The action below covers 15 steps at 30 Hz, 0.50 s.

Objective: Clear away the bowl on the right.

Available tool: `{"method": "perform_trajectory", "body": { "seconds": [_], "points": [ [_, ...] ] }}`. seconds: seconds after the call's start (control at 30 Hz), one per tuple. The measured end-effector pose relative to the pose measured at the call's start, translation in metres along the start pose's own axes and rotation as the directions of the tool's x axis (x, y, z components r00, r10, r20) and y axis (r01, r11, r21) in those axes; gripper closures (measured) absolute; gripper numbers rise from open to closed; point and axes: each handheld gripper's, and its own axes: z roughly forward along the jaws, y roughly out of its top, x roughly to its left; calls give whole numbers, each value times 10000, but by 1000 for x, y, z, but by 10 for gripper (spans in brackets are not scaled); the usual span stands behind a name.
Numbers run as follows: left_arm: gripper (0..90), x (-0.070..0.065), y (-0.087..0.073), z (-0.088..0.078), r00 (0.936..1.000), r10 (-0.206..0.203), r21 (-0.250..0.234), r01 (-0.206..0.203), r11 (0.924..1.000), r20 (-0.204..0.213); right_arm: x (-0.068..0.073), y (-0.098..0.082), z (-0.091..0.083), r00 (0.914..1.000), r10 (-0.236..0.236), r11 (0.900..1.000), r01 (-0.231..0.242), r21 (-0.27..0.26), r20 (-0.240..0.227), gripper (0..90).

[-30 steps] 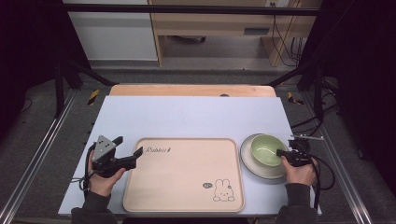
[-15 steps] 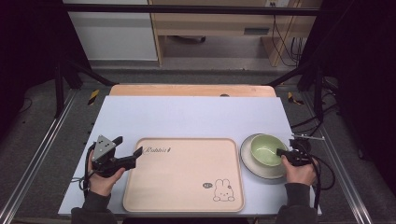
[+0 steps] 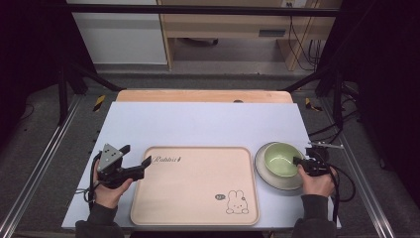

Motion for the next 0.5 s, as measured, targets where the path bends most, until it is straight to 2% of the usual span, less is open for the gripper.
{"method": "perform_trajectory", "body": {
  "seconds": [0.5],
  "points": [
    [148,0,0,0,10000,11,9,-11,10000,-12,8,2,-6,9999,-147,9998,147,-157,-25,834]
  ]
}}
